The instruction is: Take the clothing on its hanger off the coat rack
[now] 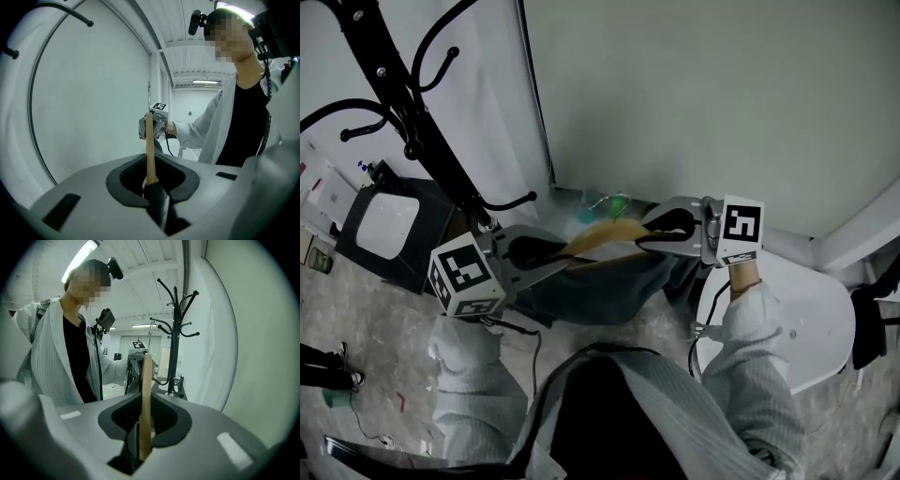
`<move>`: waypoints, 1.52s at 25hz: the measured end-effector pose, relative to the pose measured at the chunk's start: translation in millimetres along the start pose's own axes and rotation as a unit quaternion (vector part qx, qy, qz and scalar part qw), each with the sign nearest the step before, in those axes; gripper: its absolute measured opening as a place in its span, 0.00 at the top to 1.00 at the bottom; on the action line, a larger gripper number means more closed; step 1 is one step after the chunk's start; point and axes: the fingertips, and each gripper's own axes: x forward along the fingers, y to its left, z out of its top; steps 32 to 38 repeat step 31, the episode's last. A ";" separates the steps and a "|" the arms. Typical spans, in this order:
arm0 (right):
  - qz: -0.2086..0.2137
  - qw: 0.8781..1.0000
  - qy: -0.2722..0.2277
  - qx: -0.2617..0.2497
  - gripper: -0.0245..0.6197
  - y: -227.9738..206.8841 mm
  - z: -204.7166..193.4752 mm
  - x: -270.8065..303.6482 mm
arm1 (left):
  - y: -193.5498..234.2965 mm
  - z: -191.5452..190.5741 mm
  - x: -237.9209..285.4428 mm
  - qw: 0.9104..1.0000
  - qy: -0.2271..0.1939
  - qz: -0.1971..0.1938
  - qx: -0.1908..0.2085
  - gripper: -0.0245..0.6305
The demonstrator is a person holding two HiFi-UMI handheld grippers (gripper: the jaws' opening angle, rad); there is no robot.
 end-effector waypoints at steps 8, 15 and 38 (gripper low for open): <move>0.029 1.000 -0.010 -0.003 0.87 -15.3 -4.1 30.0 | 15.0 -18.7 -19.7 1.000 0.008 0.017 -0.014 0.88; 0.045 0.999 -0.011 -0.013 0.87 -13.3 0.9 30.2 | 8.9 -14.6 -23.6 0.999 0.009 0.036 -0.018 0.88; 0.035 0.999 -0.009 -0.020 0.87 -12.4 3.2 25.4 | 7.2 -11.6 -21.4 0.999 0.012 0.029 -0.013 0.88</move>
